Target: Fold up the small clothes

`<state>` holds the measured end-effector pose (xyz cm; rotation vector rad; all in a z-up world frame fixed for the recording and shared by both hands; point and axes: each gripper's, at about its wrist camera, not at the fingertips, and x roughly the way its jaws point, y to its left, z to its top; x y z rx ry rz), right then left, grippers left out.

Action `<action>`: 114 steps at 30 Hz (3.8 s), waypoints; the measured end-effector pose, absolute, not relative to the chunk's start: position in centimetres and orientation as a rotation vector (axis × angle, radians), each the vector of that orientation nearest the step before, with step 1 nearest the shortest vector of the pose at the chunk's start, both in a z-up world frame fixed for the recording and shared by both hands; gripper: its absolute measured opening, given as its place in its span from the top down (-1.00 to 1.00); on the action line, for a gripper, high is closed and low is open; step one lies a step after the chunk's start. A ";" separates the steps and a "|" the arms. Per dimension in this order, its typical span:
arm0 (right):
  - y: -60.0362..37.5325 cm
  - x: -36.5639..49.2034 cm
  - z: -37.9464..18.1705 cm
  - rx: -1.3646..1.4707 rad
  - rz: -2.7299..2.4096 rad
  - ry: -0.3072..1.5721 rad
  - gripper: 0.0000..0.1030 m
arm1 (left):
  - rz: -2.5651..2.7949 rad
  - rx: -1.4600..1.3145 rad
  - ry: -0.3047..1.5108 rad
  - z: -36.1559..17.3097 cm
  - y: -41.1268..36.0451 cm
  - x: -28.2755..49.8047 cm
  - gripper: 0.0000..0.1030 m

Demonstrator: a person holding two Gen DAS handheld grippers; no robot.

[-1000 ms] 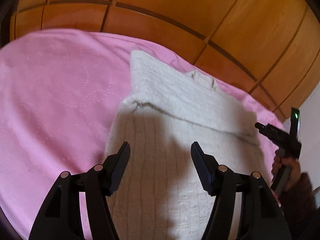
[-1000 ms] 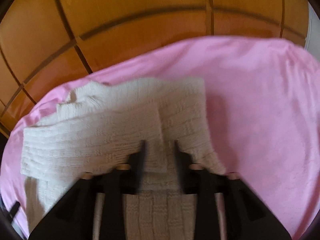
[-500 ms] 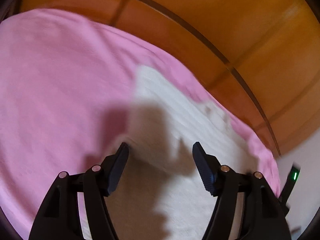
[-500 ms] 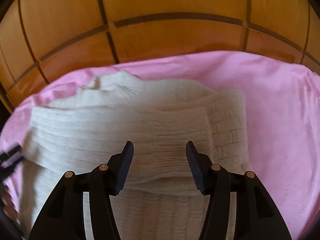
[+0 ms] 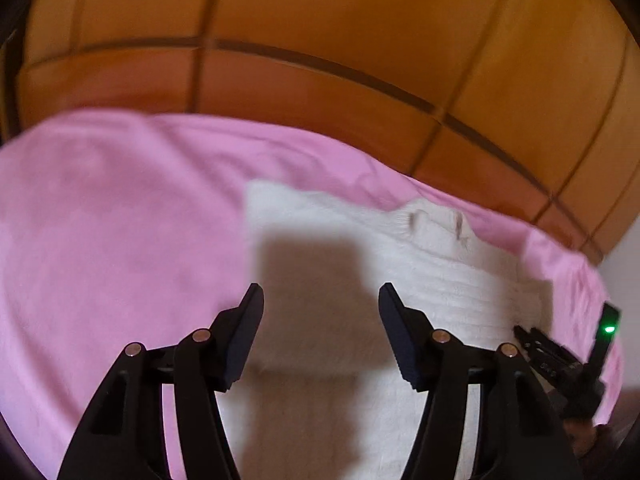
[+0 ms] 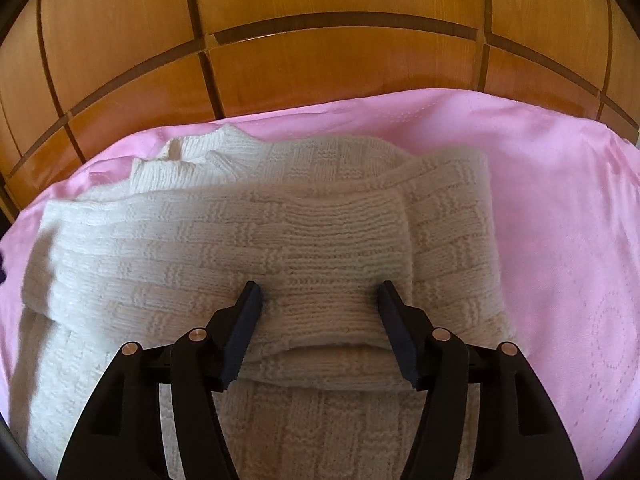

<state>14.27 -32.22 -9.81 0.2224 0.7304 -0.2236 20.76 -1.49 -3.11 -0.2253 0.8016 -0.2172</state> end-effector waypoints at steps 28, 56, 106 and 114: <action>-29.8 11.3 -8.3 0.213 -0.169 0.758 -0.85 | -0.100 -0.138 0.751 -0.5 0.5 11.1 -0.49; -32.7 -6.0 -10.2 0.302 -0.203 0.895 -0.85 | -0.072 -0.236 0.949 -7.7 7.8 2.4 -0.38; -38.4 -3.5 -10.4 0.535 -0.057 0.846 -0.21 | -0.361 -0.453 1.027 -9.9 9.1 9.4 0.04; -36.2 -2.4 -9.5 0.439 -0.067 0.852 0.69 | -0.349 -0.397 1.021 -9.3 8.5 8.9 0.75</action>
